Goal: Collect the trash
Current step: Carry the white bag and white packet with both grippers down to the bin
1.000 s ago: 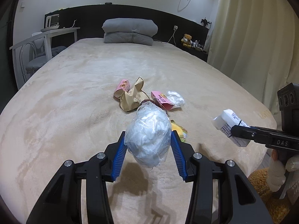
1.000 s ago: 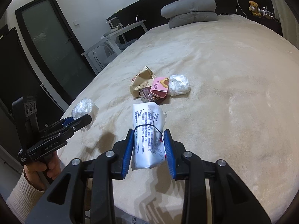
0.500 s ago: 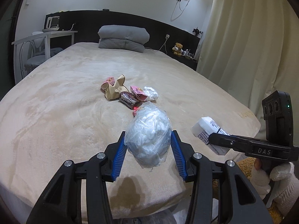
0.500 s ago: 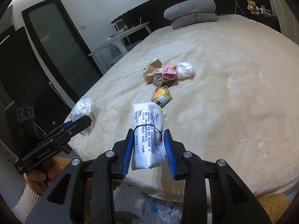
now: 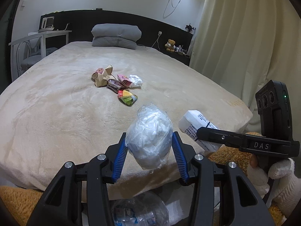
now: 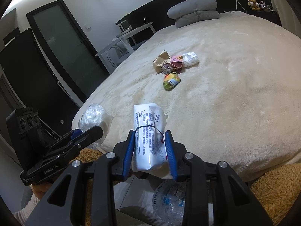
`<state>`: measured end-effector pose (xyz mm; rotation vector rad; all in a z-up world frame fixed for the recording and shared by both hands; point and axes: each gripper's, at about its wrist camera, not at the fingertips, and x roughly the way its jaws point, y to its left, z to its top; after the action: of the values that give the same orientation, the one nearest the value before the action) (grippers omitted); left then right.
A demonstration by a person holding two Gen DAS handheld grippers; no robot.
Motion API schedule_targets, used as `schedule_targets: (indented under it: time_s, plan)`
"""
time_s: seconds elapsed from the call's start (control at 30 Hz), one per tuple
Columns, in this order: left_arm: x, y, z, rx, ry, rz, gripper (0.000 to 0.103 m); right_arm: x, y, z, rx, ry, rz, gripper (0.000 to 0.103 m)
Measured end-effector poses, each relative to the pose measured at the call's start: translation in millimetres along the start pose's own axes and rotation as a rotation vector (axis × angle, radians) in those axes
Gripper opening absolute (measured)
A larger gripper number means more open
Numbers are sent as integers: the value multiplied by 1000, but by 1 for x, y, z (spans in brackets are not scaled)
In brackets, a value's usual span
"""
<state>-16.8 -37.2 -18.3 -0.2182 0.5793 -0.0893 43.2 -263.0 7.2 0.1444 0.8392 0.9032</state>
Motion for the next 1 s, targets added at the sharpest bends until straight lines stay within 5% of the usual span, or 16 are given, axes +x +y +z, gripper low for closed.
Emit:
schedule_targets:
  time_s: [0.4,1.0]
  plan:
    - [-14,-13,-47,-18,64,-24,46,-2,3,-36,27,57,35,34]
    - [35,-1,-78,-63,302,-6,46,42,-28,-72,136,303,8,34]
